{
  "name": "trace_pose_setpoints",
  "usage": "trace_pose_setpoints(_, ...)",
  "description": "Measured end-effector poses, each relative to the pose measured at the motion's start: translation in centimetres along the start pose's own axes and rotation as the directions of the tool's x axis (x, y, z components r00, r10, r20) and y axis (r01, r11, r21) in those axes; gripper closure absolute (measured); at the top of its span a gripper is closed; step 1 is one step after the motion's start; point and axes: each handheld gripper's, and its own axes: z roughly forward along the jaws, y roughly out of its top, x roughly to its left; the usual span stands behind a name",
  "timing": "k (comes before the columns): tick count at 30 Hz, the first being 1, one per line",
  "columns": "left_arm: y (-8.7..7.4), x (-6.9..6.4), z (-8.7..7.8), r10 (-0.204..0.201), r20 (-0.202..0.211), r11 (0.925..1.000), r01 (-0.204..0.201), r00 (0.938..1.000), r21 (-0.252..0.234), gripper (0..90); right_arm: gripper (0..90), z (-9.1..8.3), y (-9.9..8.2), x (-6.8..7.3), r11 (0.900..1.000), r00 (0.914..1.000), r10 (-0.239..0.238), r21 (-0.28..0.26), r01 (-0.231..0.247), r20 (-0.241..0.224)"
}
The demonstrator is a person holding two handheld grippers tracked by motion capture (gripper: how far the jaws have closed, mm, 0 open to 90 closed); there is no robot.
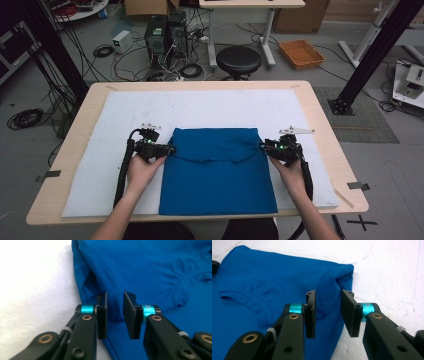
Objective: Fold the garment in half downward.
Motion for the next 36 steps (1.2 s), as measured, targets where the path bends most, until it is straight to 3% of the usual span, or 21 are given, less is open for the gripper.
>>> trace_pose_setpoints(12, 0.0, -0.2, 0.2, 0.026, -0.010, 0.9996, -0.026, 0.9996, 0.009, 86.7, 66.5, 0.7, -0.5, 0.3, 0.9982, 0.9995, 0.028, 0.053, -0.028, -0.010)
trace_pose_setpoints(18, 0.0, -0.3, 0.4, 0.033, 0.001, 0.9994, -0.033, 0.9995, 0.014, 83.1, 66.5, 2.0, -0.5, 0.6, 0.9963, 0.9997, 0.016, 0.084, -0.018, 0.021)
trace_pose_setpoints(19, -0.1, -0.3, 0.4, 0.035, 0.005, 0.9993, -0.035, 0.9994, 0.011, 83.1, 67.5, 2.2, -0.4, 0.6, 0.9962, 0.9995, 0.005, 0.087, -0.008, 0.031)
trace_pose_setpoints(23, 0.0, -0.2, 0.4, 0.048, 0.003, 0.9988, -0.048, 0.9988, 0.009, 86.6, 85.8, 2.9, -0.3, 0.6, 0.9960, 0.9990, -0.024, 0.087, 0.021, 0.037)
trace_pose_setpoints(30, 0.1, -0.3, -0.3, 0.063, 0.021, 0.9979, -0.063, 0.9978, -0.018, 87.8, 87.2, 1.0, 0.4, 1.0, 0.9983, 0.9983, -0.052, 0.026, 0.051, 0.025)
trace_pose_setpoints(36, -0.1, -1.0, -1.5, 0.078, 0.051, 0.9965, -0.076, 0.9957, -0.034, 87.8, 87.5, -0.8, 0.3, 1.3, 0.9989, 0.9987, -0.044, 0.012, 0.045, -0.023)
